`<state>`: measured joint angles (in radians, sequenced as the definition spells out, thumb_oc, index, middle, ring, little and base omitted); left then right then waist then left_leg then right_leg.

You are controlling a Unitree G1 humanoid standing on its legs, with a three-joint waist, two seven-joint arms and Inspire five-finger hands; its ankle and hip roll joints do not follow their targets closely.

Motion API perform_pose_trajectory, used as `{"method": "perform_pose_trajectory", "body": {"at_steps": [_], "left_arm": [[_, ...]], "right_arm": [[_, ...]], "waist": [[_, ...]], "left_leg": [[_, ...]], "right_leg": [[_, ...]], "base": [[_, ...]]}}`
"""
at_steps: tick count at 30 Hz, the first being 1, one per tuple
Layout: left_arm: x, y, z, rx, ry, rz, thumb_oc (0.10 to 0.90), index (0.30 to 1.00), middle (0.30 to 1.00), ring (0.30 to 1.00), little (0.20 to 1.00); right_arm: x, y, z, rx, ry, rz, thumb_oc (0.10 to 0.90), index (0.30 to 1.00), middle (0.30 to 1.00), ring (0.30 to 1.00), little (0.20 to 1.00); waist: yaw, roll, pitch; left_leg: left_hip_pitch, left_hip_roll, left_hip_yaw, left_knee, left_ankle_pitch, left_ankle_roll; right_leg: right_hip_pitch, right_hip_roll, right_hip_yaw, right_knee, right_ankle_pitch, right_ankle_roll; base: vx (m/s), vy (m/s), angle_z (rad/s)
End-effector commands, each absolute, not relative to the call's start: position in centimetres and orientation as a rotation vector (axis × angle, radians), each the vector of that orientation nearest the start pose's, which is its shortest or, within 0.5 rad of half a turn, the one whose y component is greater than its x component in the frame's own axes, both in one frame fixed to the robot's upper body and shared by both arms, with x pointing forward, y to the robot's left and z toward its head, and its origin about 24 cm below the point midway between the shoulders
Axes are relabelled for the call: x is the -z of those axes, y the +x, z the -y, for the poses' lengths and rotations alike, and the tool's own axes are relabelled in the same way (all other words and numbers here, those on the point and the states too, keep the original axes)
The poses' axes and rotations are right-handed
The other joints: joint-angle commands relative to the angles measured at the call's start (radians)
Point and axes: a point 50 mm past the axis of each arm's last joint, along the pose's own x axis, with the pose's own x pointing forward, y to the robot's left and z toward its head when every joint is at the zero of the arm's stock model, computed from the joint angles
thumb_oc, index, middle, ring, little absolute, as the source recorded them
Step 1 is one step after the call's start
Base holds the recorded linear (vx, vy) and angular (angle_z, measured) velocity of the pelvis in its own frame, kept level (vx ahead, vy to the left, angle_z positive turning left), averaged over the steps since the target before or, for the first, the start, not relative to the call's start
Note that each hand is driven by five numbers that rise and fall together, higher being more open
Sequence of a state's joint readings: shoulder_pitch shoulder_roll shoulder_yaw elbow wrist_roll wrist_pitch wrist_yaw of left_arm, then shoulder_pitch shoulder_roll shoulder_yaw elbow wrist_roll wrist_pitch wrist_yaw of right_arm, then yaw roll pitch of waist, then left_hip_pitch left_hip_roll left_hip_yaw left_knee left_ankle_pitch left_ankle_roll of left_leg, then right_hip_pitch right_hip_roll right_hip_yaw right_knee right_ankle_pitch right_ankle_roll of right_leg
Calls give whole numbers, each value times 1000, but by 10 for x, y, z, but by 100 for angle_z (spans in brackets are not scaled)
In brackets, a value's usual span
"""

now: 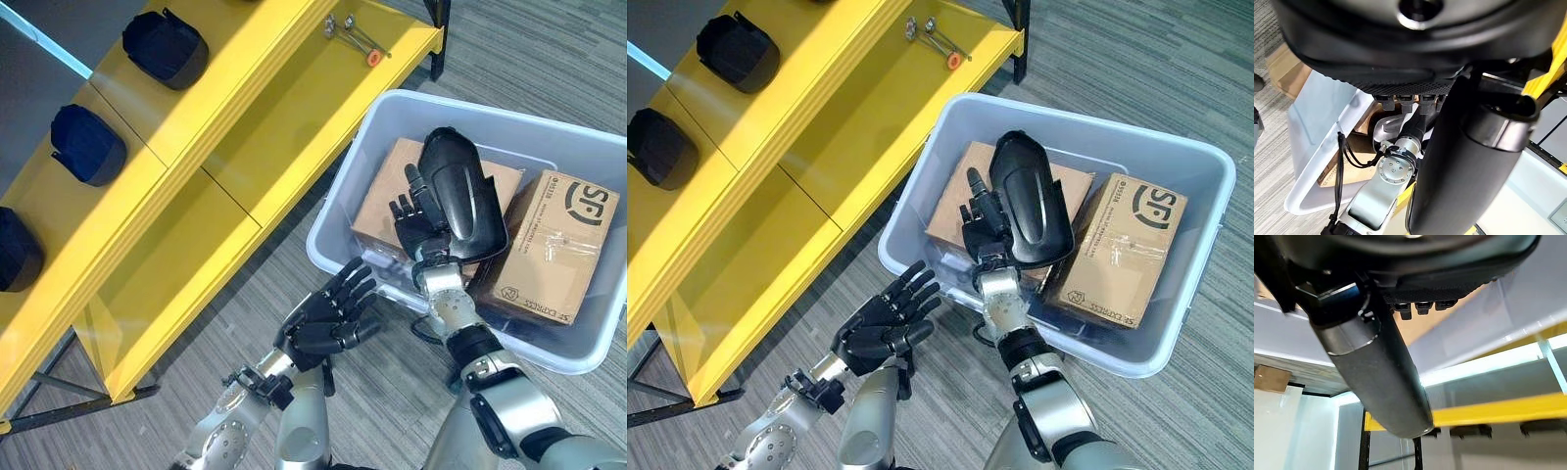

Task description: Move parts from the plastic box to the shelf.

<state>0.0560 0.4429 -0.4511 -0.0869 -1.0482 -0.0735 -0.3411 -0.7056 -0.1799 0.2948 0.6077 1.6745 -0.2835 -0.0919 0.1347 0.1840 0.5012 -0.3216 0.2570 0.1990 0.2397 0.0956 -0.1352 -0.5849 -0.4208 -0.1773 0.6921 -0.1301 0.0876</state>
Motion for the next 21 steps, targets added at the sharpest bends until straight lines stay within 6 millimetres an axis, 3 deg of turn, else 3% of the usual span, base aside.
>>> {"method": "perform_pose_trajectory", "body": {"at_steps": [1, 2, 6, 8, 12, 17, 21], "left_arm": [[-85, 209, -103, 823, -704, 127, 900, 1000, 1000, 1000, 1000], [-86, 209, -102, 833, -700, 123, 900, 1000, 1000, 1000, 1000], [-88, 209, -100, 840, -691, 119, 900, 1000, 1000, 1000, 1000], [-89, 209, -100, 840, -690, 117, 900, 1000, 1000, 1000, 1000], [-89, 209, -101, 847, -677, 101, 900, 1000, 1000, 1000, 1000], [-89, 207, -101, 857, -670, 99, 900, 1000, 1000, 1000, 1000], [-90, 207, -102, 855, -667, 102, 900, 1000, 1000, 1000, 1000]], "right_arm": [[-191, 373, 71, -386, 1355, 181, 900, 1000, 1000, 1000, 1000], [-195, 371, 62, -413, 1333, 182, 900, 1000, 1000, 1000, 1000], [-202, 368, 54, -449, 1292, 202, 900, 1000, 1000, 1000, 1000], [-209, 366, 53, -485, 1189, 243, 900, 1000, 1000, 1000, 1000], [-231, 346, 39, -667, 1115, 345, 900, 1000, 1000, 1000, 1000], [-254, 328, 31, -769, 1065, 426, 900, 1000, 1000, 1000, 1000], [-272, 313, 31, -689, 802, 590, 900, 1000, 1000, 1000, 1000]], "waist": [[9, 14, 19], [13, 13, 19], [21, 9, 19], [24, 6, 19], [24, -9, 19], [24, -20, 19], [23, -32, 19]], "left_leg": [[37, -5, 3, 89, -98, 31], [38, -5, 2, 87, -96, 31], [44, -6, -2, 83, -95, 30], [49, -5, -3, 81, -97, 31], [59, -2, -8, 81, -97, 31], [64, -2, -13, 87, -102, 35], [67, -3, -19, 87, -100, 36]], "right_leg": [[125, 35, -32, -56, -15, 10], [127, 33, -34, -57, -11, 12], [137, 28, -42, -60, -7, 16], [144, 26, -46, -61, -7, 18], [157, 21, -55, -60, -2, 26], [168, 20, -61, -60, -2, 29], [179, 24, -65, -69, 0, 30]], "base": [[0, 0, 0], [0, 0, 0], [0, 0, 0], [0, 0, 0], [18, -24, 1], [18, -21, 4], [3, -3, 1]]}}
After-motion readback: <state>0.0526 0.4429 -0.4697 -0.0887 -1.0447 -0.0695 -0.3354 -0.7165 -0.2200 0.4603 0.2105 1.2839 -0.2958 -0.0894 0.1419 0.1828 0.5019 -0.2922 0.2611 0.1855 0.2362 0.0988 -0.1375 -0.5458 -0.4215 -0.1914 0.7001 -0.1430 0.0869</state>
